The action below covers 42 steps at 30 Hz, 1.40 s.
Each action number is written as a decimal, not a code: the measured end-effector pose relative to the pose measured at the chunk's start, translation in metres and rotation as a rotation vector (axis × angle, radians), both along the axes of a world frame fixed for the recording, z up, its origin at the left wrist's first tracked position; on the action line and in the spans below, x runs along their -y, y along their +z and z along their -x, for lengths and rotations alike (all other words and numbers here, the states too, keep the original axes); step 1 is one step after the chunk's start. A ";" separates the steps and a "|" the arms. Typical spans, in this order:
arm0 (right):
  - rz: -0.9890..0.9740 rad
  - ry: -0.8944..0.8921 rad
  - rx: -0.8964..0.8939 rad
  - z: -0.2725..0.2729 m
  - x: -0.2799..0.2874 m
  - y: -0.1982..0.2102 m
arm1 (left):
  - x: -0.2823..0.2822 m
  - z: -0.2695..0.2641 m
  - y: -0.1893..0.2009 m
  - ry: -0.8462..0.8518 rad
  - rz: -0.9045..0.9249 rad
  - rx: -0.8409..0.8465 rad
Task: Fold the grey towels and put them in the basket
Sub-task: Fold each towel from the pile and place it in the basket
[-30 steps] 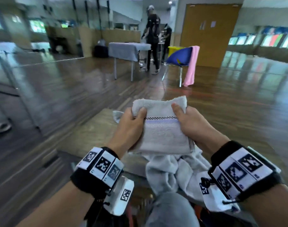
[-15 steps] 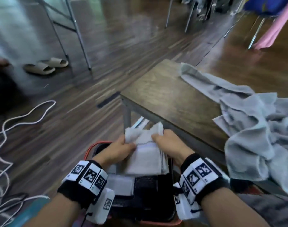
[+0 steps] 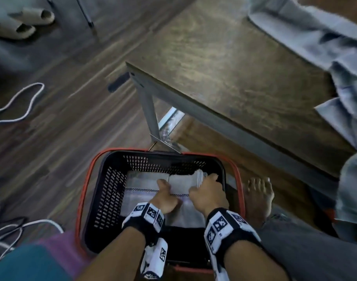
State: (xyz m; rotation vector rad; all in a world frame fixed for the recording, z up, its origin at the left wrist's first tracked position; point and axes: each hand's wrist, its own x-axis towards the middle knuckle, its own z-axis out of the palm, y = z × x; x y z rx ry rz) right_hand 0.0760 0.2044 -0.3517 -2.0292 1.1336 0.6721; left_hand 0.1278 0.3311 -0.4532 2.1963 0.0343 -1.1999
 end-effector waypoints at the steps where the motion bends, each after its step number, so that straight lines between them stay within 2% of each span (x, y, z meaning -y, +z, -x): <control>1: -0.018 -0.007 0.009 -0.003 0.002 -0.005 | 0.003 -0.003 -0.003 -0.027 0.009 -0.018; 6: -0.158 0.013 0.052 -0.001 0.012 -0.024 | 0.011 -0.022 -0.015 -0.020 -0.022 -0.047; 14: -0.259 0.108 -0.084 0.011 0.005 -0.044 | 0.013 -0.025 -0.015 -0.008 -0.113 -0.031; 20: -0.304 0.093 -0.088 0.013 0.004 -0.049 | 0.012 -0.023 -0.003 -0.024 -0.136 -0.030; 22: -0.318 0.081 -0.088 0.012 0.005 -0.048 | 0.015 -0.018 0.003 -0.113 -0.159 0.037; 24: -0.318 0.064 -0.081 0.013 0.006 -0.047 | 0.024 -0.010 0.008 -0.272 -0.182 0.164; 28: -0.313 0.013 -0.042 0.016 0.010 -0.043 | 0.048 -0.007 0.010 -0.598 -0.058 0.283; 31: -0.312 -0.007 -0.030 0.018 0.014 -0.040 | 0.067 -0.014 0.006 -0.924 -0.138 0.188; 34: -0.328 -0.030 -0.023 0.018 0.016 -0.039 | 0.075 -0.015 0.003 -1.050 -0.257 0.122; 38: -0.354 -0.044 -0.036 0.018 0.015 -0.041 | 0.063 -0.004 0.006 -1.032 -0.203 0.091; 40: -0.346 -0.032 -0.034 0.019 0.014 -0.042 | 0.055 0.000 0.009 -0.904 -0.197 0.152; 42: -0.338 -0.021 -0.037 0.020 0.014 -0.041 | 0.047 0.002 0.014 -0.755 -0.305 0.221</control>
